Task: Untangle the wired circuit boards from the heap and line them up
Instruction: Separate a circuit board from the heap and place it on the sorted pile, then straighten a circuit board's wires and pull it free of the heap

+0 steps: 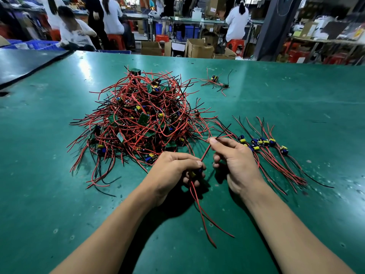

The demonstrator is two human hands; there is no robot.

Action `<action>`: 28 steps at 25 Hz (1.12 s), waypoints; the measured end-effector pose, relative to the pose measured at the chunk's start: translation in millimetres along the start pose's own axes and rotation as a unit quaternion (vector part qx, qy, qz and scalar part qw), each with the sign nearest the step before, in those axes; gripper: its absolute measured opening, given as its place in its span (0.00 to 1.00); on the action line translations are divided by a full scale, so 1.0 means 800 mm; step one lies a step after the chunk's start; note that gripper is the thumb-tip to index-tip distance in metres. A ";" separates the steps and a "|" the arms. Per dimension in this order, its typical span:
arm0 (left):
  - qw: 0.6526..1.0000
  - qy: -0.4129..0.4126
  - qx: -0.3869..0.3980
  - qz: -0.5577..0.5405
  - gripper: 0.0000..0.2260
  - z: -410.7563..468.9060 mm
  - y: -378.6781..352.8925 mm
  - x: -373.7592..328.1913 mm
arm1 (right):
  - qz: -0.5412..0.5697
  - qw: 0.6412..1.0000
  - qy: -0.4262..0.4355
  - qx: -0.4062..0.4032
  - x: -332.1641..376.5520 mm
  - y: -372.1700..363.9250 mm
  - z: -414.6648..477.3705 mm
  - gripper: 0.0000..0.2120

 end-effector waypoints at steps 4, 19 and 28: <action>1.000 -0.003 0.000 -0.004 0.06 -0.001 0.000 -0.002 | 0.050 0.999 -0.013 -0.004 -0.002 -0.003 0.003 0.03; 0.998 -0.022 0.047 0.044 0.07 -0.004 -0.004 -0.004 | 0.198 0.969 -0.148 0.017 0.004 0.005 0.008 0.10; 0.997 -0.014 0.061 0.047 0.08 -0.004 -0.005 -0.004 | 0.254 0.950 -0.181 0.015 0.006 0.006 0.010 0.12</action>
Point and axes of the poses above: each hand's wrist, its own z-axis towards the middle knuckle, its own y-axis out of the back of the hand, x = y × z, the point moved 4 cm from there along z, towards the middle knuckle, and after that the axes turned 4 degrees about z, right-handed, at the moved point
